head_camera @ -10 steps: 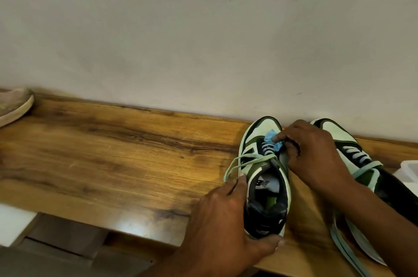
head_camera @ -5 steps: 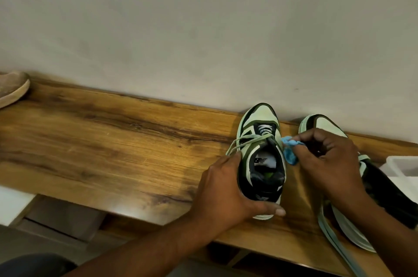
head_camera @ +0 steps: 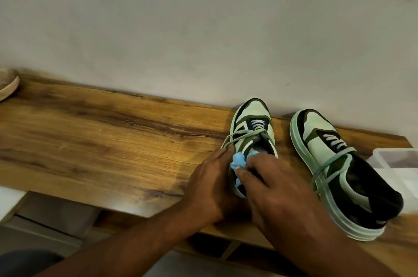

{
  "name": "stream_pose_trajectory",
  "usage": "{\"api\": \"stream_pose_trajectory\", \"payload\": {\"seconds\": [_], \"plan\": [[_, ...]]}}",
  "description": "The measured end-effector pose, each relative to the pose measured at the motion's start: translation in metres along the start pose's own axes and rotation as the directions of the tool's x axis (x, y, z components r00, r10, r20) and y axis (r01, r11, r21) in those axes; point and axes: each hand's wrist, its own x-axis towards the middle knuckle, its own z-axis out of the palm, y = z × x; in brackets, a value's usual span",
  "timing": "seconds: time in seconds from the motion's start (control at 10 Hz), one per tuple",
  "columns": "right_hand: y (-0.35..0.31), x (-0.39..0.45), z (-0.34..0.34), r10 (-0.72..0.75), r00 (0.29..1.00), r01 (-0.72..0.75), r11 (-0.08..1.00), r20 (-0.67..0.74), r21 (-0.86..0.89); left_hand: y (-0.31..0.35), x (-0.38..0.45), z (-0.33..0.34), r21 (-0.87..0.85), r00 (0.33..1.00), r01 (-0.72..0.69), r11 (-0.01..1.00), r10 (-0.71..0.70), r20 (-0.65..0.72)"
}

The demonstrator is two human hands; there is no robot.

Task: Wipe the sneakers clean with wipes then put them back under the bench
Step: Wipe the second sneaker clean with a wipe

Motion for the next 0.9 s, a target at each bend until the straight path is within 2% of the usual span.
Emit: {"api": "stream_pose_trajectory", "payload": {"seconds": [0.1, 0.2, 0.3, 0.4, 0.5, 0.6, 0.7, 0.9], "plan": [[-0.018, -0.004, 0.01, 0.073, 0.982, -0.087, 0.994, 0.173, 0.073, 0.004, 0.0, -0.001, 0.018, 1.0, 0.014, 1.0, -0.014, -0.016], [-0.015, -0.004, 0.001, 0.007, 0.994, -0.003, 0.999, 0.113, -0.033, 0.008, -0.002, -0.002, 0.036, 1.0, 0.016, 0.999, -0.015, -0.022], [-0.01, -0.003, -0.006, 0.068, 0.997, -0.069, 0.997, 0.023, 0.039, 0.006, -0.003, -0.002, 0.035, 1.0, -0.006, 0.999, 0.006, 0.0], [-0.021, 0.002, 0.0, 0.066, 0.988, -0.067, 0.998, 0.14, 0.007, 0.005, -0.001, -0.001, 0.044, 1.0, -0.001, 0.999, 0.002, -0.025], [-0.015, -0.003, 0.0, 0.04, 0.995, -0.025, 0.989, 0.096, -0.148, 0.005, 0.0, -0.002, 0.058, 1.0, -0.017, 0.998, 0.019, -0.024], [-0.002, -0.007, -0.025, 0.123, 0.992, -0.125, 0.99, -0.034, -0.064, 0.007, -0.002, -0.004, 0.04, 0.996, -0.084, 0.996, 0.085, -0.034], [0.01, -0.007, -0.035, 0.251, 0.963, -0.245, 0.967, -0.103, 0.066, 0.005, -0.002, -0.004, 0.076, 0.995, -0.094, 0.993, 0.097, -0.033], [0.011, -0.017, -0.021, 0.282, 0.959, -0.279, 0.957, -0.032, 0.085, 0.005, 0.0, -0.002, 0.073, 0.993, -0.108, 0.991, 0.112, -0.042]]}}
